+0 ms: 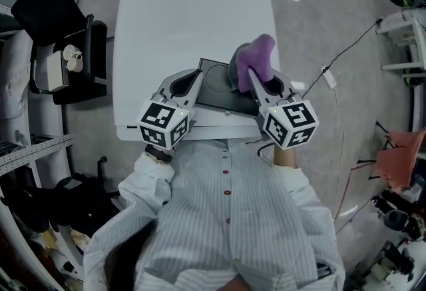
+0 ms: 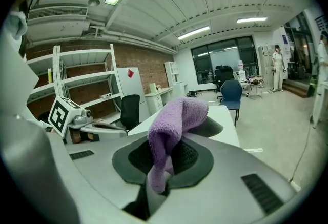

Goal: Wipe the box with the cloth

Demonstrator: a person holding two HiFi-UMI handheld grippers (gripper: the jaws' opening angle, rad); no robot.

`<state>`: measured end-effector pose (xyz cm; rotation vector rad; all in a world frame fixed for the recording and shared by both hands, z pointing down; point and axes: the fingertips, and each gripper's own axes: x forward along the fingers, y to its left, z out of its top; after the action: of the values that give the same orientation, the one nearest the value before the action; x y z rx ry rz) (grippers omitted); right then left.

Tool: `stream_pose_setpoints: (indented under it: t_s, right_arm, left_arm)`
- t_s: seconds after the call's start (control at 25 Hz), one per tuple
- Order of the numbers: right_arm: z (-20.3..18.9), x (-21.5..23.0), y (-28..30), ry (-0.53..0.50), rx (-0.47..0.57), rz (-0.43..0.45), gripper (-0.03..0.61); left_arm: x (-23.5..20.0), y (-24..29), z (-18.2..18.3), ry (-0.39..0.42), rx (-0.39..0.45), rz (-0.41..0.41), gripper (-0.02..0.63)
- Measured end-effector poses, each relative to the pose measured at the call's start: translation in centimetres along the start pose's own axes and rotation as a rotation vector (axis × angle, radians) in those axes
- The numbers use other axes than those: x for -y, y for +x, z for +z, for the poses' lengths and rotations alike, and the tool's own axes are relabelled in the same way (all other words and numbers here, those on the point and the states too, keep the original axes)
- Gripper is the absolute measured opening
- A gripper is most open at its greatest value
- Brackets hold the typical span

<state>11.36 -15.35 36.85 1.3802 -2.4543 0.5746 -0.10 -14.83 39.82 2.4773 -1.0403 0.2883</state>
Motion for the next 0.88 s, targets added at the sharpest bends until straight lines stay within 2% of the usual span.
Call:
stream_pose_setpoints:
  t_s: [0.4,0.6,0.72,0.88]
  right_arm:
    - [-0.4,-4.1,4.8,-0.009,-0.037,0.131,0.044]
    - [-2.6,-5.3,7.4,-0.026,-0.121,0.184,0.044]
    - [-4.6,-5.4,9.2,-0.046,-0.186,0.191,0.044]
    - [-7.1,-4.8,11.3,-0.096,-0.27,0.157,0.044]
  left_arm:
    - [-1.8,1.0,-5.4,-0.01,-0.136,0.013,0.009]
    - [-2.2,1.2,-8.3,-0.024,-0.214,0.017,0.019]
    - [-2.4,1.4,-9.5,-0.042,-0.238,0.007,0.05]
    - [-2.7,1.7,-10.3,-0.038,-0.248,0.015,0.057]
